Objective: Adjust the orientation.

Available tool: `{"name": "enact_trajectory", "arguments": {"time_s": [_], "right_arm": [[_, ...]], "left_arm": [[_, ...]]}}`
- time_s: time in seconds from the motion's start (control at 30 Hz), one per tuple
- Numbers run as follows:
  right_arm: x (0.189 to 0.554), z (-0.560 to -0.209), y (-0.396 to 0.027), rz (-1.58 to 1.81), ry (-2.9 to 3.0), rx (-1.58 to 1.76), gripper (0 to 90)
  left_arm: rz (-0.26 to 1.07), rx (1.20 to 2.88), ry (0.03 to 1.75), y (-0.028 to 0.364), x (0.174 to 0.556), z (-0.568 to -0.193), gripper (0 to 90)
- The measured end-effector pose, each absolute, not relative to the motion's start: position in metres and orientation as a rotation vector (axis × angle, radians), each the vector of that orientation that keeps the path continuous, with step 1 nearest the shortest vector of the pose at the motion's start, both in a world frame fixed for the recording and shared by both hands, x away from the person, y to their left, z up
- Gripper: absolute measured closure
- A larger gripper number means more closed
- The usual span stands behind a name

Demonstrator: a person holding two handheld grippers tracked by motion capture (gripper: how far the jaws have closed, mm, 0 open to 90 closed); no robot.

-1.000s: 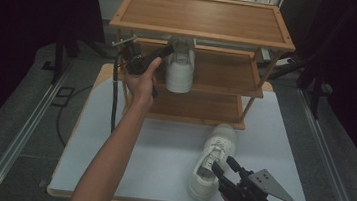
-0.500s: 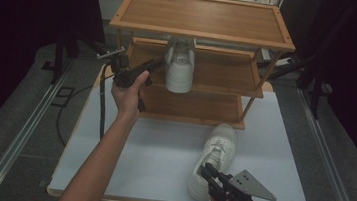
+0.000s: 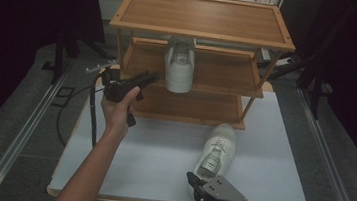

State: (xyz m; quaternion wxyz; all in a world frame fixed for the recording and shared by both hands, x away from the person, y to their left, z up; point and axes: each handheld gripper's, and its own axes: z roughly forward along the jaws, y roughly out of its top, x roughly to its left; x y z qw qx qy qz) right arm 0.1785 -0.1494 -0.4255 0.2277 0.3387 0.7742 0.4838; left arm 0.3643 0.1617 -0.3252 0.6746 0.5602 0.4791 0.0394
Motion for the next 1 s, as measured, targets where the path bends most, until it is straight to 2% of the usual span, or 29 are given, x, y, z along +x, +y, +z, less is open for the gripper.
{"name": "enact_trajectory", "arguments": {"time_s": [0.4,1.0], "right_arm": [[0.179,-0.439,-0.141,1.159,2.119,0.897,90.0],[0.151,-0.437,-0.210,1.190,2.076,1.013,90.0]], "left_arm": [[0.042,1.352,1.049,0.167,0.336,-0.354,37.0],[-0.051,1.368,1.141,0.186,0.307,-0.425,37.3]]}}
